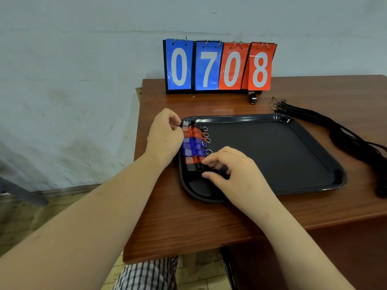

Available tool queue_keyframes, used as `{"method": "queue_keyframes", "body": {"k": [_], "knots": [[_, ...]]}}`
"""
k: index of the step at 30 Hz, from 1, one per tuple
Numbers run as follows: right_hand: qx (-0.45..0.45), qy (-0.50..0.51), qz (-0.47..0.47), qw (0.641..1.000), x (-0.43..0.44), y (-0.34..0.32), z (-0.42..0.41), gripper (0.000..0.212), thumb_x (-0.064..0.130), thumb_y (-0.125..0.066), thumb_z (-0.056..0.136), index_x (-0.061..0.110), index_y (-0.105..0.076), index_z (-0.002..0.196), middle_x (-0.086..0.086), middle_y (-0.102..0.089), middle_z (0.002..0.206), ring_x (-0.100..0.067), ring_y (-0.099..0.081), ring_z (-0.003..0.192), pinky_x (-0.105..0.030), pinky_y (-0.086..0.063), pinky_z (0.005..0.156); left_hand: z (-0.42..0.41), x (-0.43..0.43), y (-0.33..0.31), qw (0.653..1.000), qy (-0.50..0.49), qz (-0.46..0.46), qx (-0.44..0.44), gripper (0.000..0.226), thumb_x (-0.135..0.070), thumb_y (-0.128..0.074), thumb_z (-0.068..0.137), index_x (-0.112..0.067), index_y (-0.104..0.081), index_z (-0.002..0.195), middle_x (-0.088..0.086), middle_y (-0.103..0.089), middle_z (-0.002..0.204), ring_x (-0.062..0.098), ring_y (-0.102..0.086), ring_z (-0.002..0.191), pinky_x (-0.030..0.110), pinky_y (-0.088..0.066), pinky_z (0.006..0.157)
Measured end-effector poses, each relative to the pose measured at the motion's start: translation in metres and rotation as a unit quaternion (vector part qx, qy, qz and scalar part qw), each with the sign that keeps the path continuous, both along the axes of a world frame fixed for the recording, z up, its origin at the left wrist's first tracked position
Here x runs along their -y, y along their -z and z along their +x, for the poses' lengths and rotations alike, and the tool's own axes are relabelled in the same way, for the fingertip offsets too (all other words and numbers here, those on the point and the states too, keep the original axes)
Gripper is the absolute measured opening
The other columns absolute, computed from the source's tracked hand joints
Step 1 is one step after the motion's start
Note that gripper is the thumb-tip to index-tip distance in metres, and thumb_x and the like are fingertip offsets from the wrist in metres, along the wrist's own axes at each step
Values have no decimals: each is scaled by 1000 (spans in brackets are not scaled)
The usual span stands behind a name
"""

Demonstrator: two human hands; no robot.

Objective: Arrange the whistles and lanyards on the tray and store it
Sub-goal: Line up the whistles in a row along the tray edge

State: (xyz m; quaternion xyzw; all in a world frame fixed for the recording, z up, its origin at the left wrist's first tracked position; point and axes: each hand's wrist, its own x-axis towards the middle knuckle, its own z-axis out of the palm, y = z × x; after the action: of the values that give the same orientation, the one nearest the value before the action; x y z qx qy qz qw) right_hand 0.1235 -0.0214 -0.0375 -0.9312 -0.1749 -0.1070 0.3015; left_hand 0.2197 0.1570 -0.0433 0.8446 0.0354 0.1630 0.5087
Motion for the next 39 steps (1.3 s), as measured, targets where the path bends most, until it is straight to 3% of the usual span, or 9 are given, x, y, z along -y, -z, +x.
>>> {"method": "queue_keyframes", "body": {"k": [9, 14, 17, 20, 24, 27, 32, 39], "knots": [[-3, 17, 9, 1000, -2, 0, 1, 23, 29, -73, 87, 29, -70, 110, 19, -59, 97, 1, -52, 91, -8, -36, 72, 0, -1, 1, 1000, 8, -8, -12, 20, -4, -50, 95, -24, -53, 97, -10, -56, 99, 8, -58, 93, 47, -60, 76], [8, 10, -1, 1000, -1, -1, -2, 27, 34, -73, 86, 30, -69, 112, 19, -59, 99, 1, -52, 92, -9, -38, 74, 0, 0, 0, 1000, 3, -9, -17, 21, -5, -50, 94, -25, -54, 97, -9, -58, 101, 9, -60, 90, 43, -60, 75], [-19, 4, 68, 998, 1, -8, -3, 24, 36, -71, 86, 32, -68, 110, 19, -62, 99, 1, -57, 94, -9, -43, 75, 0, 0, 0, 1000, -1, -6, -16, 20, -4, -51, 94, -24, -54, 99, -6, -59, 104, 8, -59, 90, 35, -59, 72], [-92, 43, 158, 982, 6, -20, 20, 17, 28, -64, 93, 30, -66, 110, 16, -66, 101, 3, -61, 94, -9, -45, 79, 1, 0, 0, 1000, 2, -11, -19, 18, -6, -52, 96, -23, -53, 100, -5, -58, 105, 7, -58, 90, 35, -59, 73], [-105, 94, 76, 987, 4, -20, 82, 22, 16, -49, 100, 24, -65, 112, 10, -60, 115, -2, -55, 97, -9, -36, 72, 2, 0, 0, 1000, 3, -7, -21, 19, -6, -52, 95, -24, -52, 98, -5, -59, 104, 10, -59, 93, 34, -59, 74], [-109, 105, 33, 988, -4, -13, 113, 22, 15, -47, 101, 22, -67, 105, 7, -57, 112, -4, -51, 91, -10, -34, 68, 3, -1, 2, 1000, -1, -5, -18, 20, -6, -53, 94, -26, -52, 96, -9, -58, 99, 8, -59, 91, 39, -60, 77], [-80, 89, 14, 993, -3, 2, 125, 21, 18, -51, 98, 30, -66, 89, 3, -52, 114, -18, -52, 112, -35, -46, 97, 6, -1, 3, 1000, -4, 2, -15, 20, -6, -53, 94, -27, -52, 95, -11, -59, 97, 7, -59, 89, 38, -59, 77], [-78, 67, 31, 994, -3, 5, 122, 19, 21, -52, 98, 31, -68, 93, 8, -49, 112, -18, -49, 114, -40, -45, 101, 3, 0, 2, 1000, -5, -2, -16, 18, -6, -52, 96, -24, -53, 97, -9, -59, 98, 5, -58, 88, 25, -52, 67]]}}
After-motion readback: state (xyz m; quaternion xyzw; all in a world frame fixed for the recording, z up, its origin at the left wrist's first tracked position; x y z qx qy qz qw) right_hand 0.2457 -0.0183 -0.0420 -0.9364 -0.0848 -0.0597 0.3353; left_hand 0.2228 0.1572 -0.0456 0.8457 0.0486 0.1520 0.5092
